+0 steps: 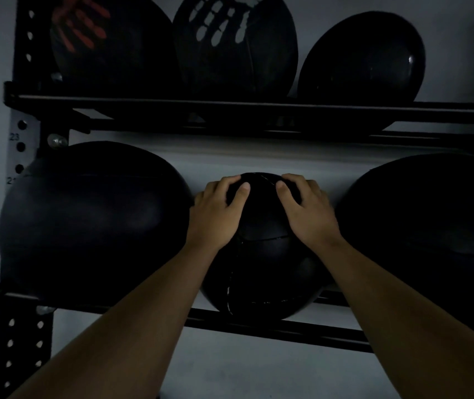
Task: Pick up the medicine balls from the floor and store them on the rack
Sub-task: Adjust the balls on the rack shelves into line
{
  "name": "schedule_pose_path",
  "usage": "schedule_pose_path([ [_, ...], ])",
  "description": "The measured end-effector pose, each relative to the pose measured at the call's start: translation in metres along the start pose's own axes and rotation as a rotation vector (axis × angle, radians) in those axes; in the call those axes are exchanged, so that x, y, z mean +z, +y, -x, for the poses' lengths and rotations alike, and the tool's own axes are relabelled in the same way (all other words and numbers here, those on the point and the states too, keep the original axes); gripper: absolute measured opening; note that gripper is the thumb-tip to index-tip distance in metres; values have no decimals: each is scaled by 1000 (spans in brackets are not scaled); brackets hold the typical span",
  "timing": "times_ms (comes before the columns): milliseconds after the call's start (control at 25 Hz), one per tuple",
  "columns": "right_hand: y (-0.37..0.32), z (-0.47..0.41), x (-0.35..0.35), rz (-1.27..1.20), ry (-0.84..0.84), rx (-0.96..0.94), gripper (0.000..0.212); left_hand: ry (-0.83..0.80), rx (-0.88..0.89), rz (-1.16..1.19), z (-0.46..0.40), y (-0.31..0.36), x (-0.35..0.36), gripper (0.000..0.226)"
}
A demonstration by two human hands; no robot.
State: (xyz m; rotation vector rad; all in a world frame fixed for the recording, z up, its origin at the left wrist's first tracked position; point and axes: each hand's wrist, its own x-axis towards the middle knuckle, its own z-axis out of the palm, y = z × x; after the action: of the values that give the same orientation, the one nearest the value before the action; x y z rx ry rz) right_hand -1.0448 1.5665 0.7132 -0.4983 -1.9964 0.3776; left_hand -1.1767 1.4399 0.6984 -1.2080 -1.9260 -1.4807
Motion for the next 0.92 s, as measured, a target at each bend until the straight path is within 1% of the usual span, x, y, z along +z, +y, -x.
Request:
schedule_pose_path([
  [120, 0, 0, 0, -11, -12, 10, 50, -56, 6, -23, 0, 0, -3, 49],
  [200, 0, 0, -1, 4, -34, 20, 53, -122, 18, -45, 0, -1, -8, 54],
  [280, -1, 0, -2, 56, -68, 27, 60, -208, 25, -106, -1, 1, -15, 59],
  [360, -4, 0, -1, 93, -86, 38, 63, -280, 55, -255, -1, 2, -26, 61],
  [440, -12, 1, -2, 132, -92, 32, 56, -292, 111, -437, 3, 1, -42, 61],
  [520, -22, 7, -3, 222, -69, -28, 51, -303, 146, -551, 7, -6, -62, 59],
  [560, -28, 11, -2, 261, -65, -49, 52, -298, 148, -600, 7, -12, -75, 58],
  [640, -44, 19, 4, 295, -85, -15, 56, -268, 159, -699, 6, -25, -103, 58],
  [720, -66, 20, 15, 323, -97, -23, 57, -210, 166, -769, 0, -38, -134, 57],
  [800, -100, 22, 35, 296, -107, -93, 54, -131, 113, -752, -7, -56, -170, 57],
  [920, -161, 26, 82, 142, -138, -114, 53, -52, -20, -625, -22, -98, -228, 63],
])
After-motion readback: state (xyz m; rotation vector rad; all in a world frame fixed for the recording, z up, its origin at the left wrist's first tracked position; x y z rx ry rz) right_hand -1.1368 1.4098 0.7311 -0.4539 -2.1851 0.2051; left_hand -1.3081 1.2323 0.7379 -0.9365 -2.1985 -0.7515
